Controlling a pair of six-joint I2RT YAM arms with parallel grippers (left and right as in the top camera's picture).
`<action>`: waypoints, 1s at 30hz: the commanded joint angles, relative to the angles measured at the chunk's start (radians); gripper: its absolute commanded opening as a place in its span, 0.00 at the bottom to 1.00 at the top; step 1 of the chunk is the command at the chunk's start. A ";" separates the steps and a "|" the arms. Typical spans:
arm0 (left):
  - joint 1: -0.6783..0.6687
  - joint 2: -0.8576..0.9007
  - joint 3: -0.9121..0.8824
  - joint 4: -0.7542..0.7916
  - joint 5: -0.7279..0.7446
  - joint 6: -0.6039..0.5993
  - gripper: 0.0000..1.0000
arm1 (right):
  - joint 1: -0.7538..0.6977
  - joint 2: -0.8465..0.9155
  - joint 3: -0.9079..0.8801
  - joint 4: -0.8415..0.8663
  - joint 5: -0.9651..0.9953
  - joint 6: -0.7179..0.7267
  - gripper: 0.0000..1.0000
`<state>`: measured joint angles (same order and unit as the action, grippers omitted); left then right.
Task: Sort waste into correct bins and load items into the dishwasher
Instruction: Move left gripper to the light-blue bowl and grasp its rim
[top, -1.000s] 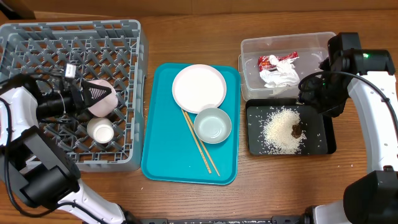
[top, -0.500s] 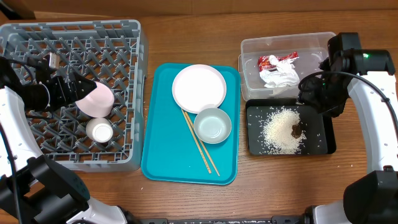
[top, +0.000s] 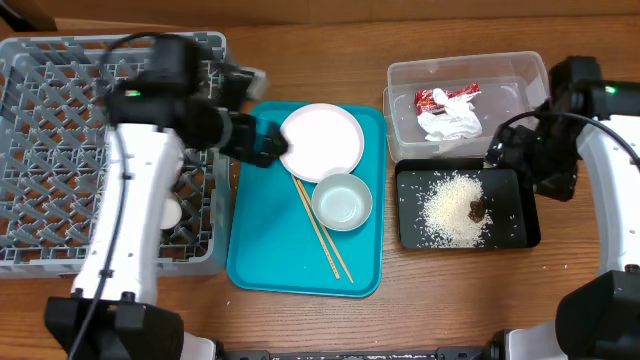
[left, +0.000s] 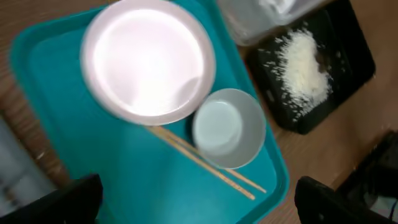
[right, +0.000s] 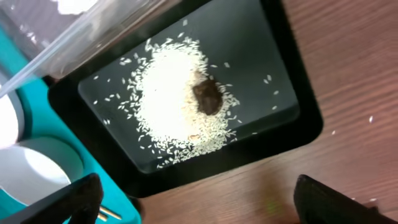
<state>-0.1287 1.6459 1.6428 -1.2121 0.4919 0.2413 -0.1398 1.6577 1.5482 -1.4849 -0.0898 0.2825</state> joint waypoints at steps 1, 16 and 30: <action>-0.154 0.035 0.012 0.029 -0.032 -0.020 1.00 | -0.041 -0.032 0.011 -0.002 -0.013 -0.002 1.00; -0.580 0.416 0.011 0.049 -0.294 -0.021 0.77 | -0.046 -0.032 0.011 0.003 -0.020 -0.002 1.00; -0.582 0.522 0.076 -0.024 -0.337 -0.029 0.04 | -0.046 -0.032 0.011 0.004 -0.019 -0.002 1.00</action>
<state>-0.7139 2.1574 1.6802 -1.2255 0.1307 0.2111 -0.1848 1.6577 1.5482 -1.4837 -0.1013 0.2840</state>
